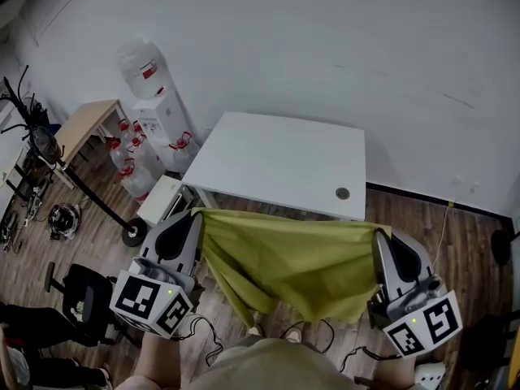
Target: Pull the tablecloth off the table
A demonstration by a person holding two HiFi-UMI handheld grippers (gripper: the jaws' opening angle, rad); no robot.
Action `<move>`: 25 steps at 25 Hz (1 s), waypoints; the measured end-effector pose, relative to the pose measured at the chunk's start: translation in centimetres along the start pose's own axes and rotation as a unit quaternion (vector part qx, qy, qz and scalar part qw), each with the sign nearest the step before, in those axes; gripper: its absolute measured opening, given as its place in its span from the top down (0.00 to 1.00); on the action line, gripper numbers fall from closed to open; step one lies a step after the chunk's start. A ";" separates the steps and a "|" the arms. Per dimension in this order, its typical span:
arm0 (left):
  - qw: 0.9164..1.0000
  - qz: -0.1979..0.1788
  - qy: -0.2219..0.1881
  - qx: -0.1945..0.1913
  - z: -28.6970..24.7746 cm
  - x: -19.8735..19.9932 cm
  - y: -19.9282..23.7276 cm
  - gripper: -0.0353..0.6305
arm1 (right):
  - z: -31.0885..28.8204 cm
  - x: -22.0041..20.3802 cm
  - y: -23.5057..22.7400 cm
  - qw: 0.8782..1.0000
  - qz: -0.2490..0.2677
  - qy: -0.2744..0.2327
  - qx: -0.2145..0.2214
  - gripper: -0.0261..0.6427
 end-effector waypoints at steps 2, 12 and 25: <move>1.000 0.000 -0.003 -0.006 0.3 0.0 0.8 0.92 | -0.4 0.0 0.8 1.000 0.004 -0.001 -0.004 0.92; 0.999 0.001 -0.012 -0.031 0.2 -0.1 4.0 0.91 | -2.4 0.1 2.8 0.999 0.022 -0.001 -0.028 0.92; 0.999 0.013 -0.009 -0.042 -1.2 -1.1 7.1 0.92 | -5.7 -0.3 3.6 0.998 0.050 0.017 -0.038 0.92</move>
Point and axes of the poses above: the fingertips, and each gripper's own axes: z backward along the fingers, y to its left, x out of its top, the point moved 3 cm from there along z, backward along the fingers, and after that the axes turned 7 degrees about -x, right-handed, at the moved point
